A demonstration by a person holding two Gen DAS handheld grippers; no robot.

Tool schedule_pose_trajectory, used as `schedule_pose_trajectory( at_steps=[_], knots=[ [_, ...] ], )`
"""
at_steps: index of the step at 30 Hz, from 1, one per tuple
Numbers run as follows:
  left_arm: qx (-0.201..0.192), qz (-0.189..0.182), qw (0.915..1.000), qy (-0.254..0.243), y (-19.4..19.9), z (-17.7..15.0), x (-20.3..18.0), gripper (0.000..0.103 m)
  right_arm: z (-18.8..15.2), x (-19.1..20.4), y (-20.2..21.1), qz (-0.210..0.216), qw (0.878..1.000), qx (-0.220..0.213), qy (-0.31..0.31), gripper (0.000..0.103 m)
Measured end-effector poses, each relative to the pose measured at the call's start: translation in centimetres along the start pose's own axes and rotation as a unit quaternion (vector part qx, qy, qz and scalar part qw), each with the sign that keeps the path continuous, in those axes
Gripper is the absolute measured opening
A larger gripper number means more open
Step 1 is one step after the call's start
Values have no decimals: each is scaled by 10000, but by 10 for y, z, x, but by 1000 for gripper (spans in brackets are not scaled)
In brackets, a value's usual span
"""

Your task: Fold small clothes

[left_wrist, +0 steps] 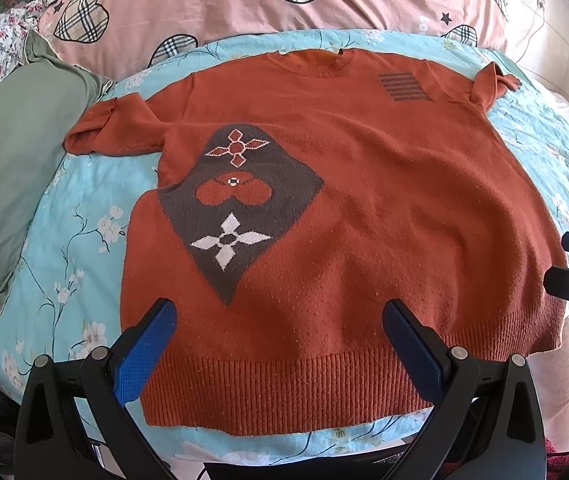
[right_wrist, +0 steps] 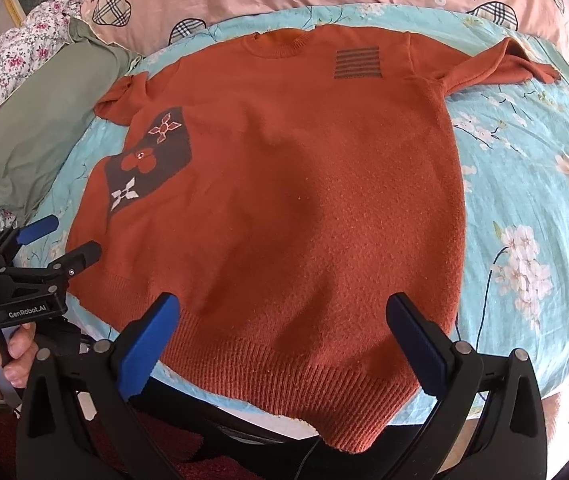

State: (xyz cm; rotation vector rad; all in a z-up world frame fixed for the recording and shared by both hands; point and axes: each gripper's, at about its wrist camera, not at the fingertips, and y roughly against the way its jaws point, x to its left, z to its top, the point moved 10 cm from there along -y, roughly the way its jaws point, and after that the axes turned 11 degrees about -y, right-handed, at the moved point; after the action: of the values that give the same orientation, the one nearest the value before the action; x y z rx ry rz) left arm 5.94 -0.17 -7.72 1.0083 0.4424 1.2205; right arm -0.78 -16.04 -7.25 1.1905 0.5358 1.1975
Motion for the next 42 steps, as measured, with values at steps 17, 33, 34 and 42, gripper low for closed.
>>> schedule_pose_trajectory(
  at_steps=[17, 33, 34, 42],
  knots=[
    [124, 12, 9999, -28, -4, -1, 1, 103, 4, -5, -5, -8, 10000, -19, 21, 103],
    [-40, -260, 9996, 65, -11, 1, -5, 103, 7, -4, -2, 229, 9997, 19, -86, 103],
    [-7, -302, 9995, 74, -12, 1, -6, 103, 7, -5, -2, 264, 9995, 64, -129, 103],
    [-46, -515, 9984, 247, -21, 3, -10, 103, 14, -13, -7, 277, 9994, 57, -173, 103]
  ],
)
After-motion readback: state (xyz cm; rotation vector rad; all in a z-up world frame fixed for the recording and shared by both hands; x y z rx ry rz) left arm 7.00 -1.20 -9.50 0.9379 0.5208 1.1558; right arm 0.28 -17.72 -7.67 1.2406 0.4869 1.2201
